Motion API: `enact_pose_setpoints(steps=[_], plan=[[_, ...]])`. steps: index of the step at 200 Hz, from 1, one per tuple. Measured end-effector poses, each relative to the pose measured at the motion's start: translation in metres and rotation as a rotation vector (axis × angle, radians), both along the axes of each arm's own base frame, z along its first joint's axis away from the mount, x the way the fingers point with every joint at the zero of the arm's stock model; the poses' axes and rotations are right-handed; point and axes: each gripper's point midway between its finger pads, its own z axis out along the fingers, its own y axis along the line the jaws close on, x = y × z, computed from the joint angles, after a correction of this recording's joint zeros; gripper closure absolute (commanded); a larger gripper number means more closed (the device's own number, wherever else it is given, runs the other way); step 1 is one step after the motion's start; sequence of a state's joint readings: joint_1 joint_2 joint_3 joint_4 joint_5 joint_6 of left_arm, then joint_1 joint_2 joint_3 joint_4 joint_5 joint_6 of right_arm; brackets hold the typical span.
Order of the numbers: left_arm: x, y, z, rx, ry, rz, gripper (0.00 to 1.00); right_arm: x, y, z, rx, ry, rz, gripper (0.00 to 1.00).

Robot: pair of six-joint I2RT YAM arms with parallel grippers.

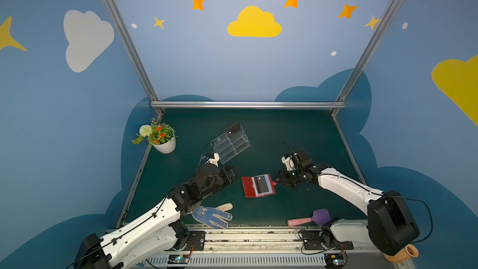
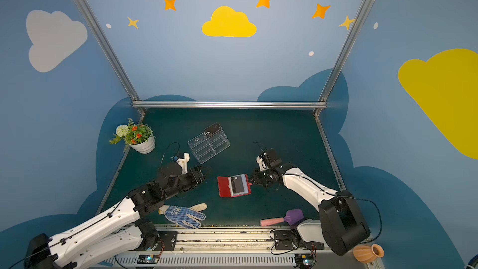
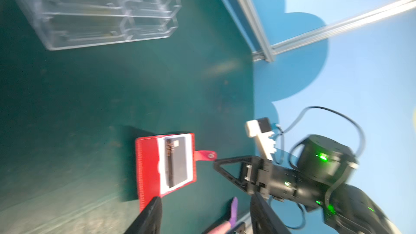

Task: Take the credit cards out of the card holder
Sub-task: Flip over the card slot on the card holder, then take out the credit card from the card slot.

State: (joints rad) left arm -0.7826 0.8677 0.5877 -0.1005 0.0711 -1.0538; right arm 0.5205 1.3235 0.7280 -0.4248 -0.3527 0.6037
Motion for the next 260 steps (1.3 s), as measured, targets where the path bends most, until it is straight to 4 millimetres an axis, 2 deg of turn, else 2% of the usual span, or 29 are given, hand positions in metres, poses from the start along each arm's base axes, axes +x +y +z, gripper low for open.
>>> enact_pose_setpoints(steps=[21,48,79,111,146,174,260], plan=[[0.0,-0.02,-0.004,-0.017,0.04,-0.072,0.43,0.003,0.002,0.007,0.003,-0.01,0.006,0.71],[-0.001,-0.044,-0.036,-0.006,0.14,-0.142,0.45,0.004,0.0,0.012,-0.011,-0.014,0.008,0.72],[-0.001,-0.055,-0.066,-0.006,0.21,-0.162,0.46,-0.002,-0.005,0.025,-0.014,-0.027,0.006,0.74],[0.002,-0.061,-0.096,-0.03,0.26,-0.142,0.45,-0.001,-0.001,0.036,0.015,-0.048,0.018,0.82],[0.004,-0.066,-0.124,-0.047,0.31,-0.124,0.46,0.001,0.012,0.016,0.031,0.015,0.048,0.9],[0.007,-0.071,-0.128,-0.072,0.316,-0.117,0.47,0.002,0.023,-0.004,0.034,0.067,0.071,0.95],[0.01,-0.076,-0.15,-0.093,0.353,-0.096,0.51,0.01,0.037,-0.041,0.036,0.12,0.084,1.0]])
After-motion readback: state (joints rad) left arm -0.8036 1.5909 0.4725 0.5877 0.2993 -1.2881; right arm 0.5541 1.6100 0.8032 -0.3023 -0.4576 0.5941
